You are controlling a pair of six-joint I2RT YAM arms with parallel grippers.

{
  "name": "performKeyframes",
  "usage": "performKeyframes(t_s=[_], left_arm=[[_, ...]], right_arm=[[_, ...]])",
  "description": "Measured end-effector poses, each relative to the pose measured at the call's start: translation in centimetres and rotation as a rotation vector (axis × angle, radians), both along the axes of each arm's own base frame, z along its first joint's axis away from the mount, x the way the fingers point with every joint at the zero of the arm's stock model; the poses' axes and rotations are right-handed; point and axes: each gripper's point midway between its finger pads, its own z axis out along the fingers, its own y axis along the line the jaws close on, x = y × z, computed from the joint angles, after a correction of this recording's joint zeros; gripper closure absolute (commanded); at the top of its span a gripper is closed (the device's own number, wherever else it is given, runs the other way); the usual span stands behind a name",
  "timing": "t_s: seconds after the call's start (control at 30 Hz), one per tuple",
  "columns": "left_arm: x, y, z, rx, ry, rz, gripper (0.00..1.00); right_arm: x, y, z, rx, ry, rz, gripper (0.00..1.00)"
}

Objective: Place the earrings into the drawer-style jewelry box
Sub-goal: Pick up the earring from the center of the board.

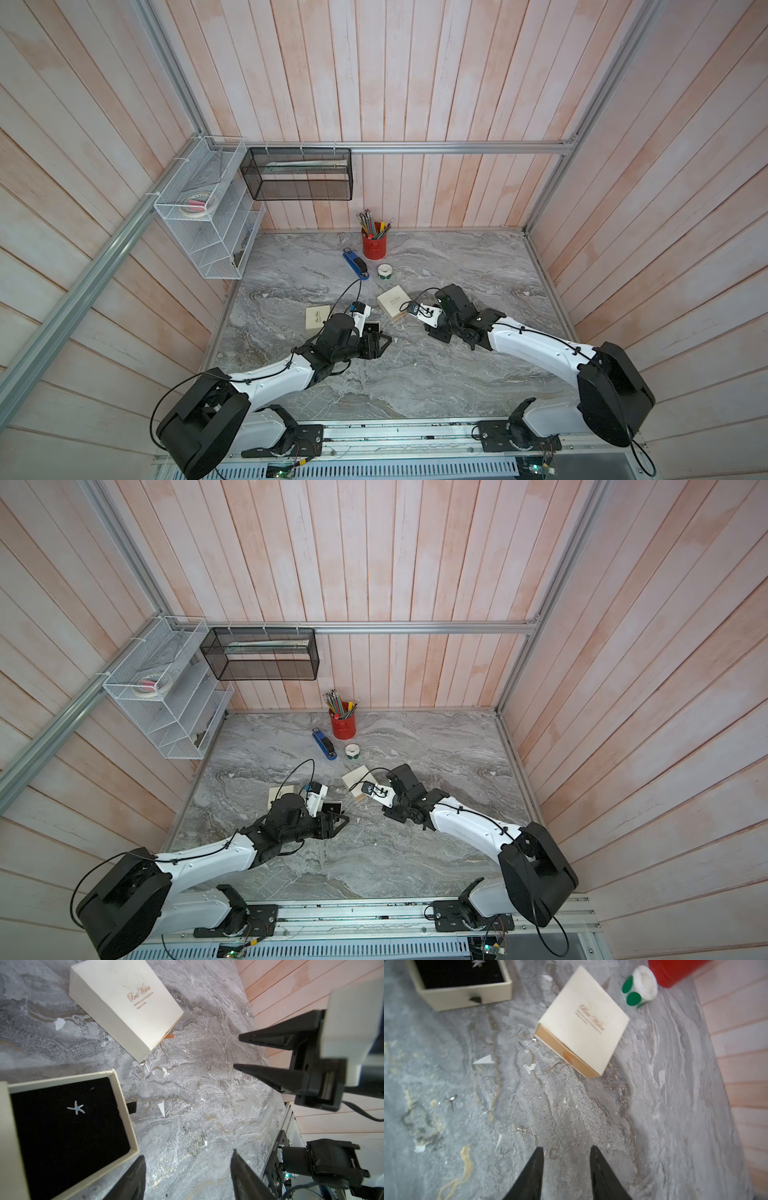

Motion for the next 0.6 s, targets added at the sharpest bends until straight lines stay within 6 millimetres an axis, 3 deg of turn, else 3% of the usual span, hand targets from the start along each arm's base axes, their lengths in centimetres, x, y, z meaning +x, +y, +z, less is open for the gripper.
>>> performKeyframes(t_s=[0.27,0.6], left_arm=[[-0.3,3.8,-1.1,-0.031,0.007,0.089,0.34],[-0.1,4.9,-1.1,-0.069,0.015,0.121,0.34]], right_arm=[[-2.8,2.6,-2.1,-0.104,0.04,0.429,0.71],[-3.3,5.0,-3.9,-0.18,0.042,0.686,0.7]])
